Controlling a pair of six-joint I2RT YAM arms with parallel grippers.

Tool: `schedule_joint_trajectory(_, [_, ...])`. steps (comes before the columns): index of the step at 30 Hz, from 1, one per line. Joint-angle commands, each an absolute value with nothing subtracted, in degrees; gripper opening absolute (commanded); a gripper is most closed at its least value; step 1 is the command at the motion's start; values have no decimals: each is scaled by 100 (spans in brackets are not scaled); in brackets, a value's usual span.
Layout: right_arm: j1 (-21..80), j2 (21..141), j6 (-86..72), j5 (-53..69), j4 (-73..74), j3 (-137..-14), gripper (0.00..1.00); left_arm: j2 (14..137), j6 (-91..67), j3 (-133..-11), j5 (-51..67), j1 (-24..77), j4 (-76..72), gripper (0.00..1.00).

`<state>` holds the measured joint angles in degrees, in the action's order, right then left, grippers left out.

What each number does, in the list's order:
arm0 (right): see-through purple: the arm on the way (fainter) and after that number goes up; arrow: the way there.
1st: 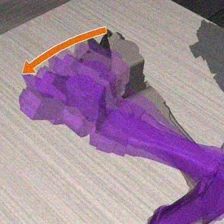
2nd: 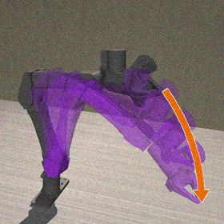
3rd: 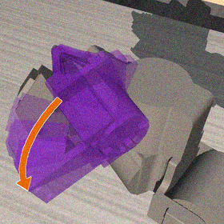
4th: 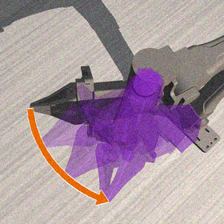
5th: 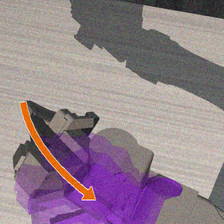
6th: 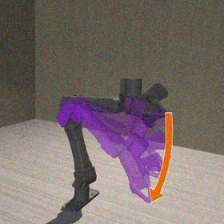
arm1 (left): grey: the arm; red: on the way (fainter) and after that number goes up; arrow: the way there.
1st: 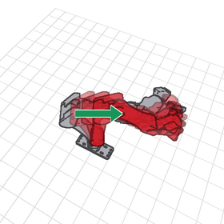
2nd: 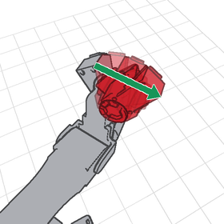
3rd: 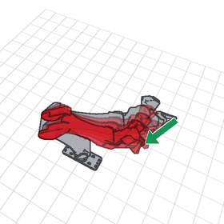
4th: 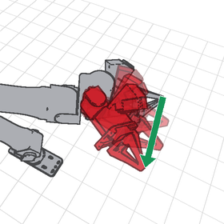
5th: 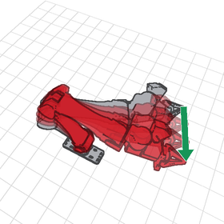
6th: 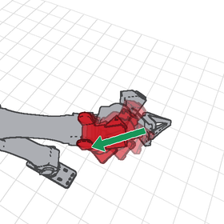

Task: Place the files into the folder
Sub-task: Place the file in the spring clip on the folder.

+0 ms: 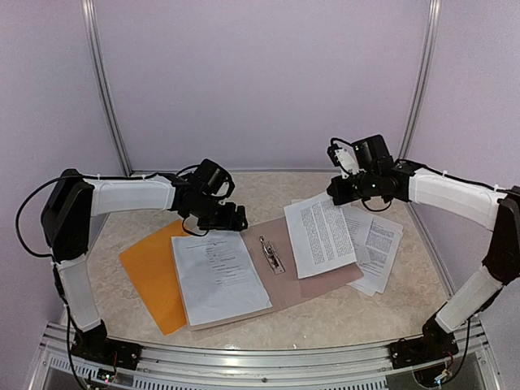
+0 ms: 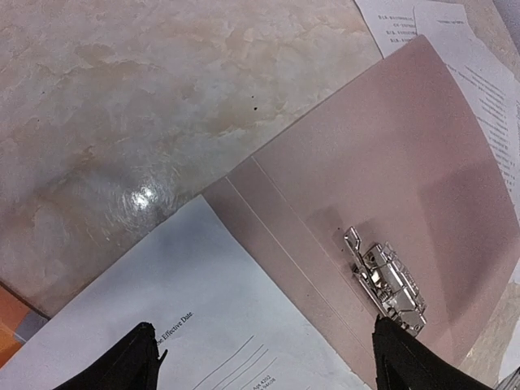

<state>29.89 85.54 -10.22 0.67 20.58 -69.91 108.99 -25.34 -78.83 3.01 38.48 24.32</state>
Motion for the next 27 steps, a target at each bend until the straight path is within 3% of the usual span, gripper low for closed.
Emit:
schedule_joint_trajectory(1, [3012, 9496, -751, 584, 1625, -7101, 0, 10631, -2584, -7937, 221, 3839, 2569, 87])
schedule_joint_trajectory(7, [2861, 10535, -440, 1338, 1270, -7412, 0, 10596, -2608, -7933, 218, 3841, 2624, 87])
schedule_joint_trajectory(15, [2567, 10575, -616, 2187, 584, -7160, 0, 10599, -2628, -7919, 238, 3857, 2624, 87])
schedule_joint_trajectory(27, [2533, 10870, -684, 2161, 435, -7263, 0, 10574, -2662, -7846, 163, 3867, 2620, 87])
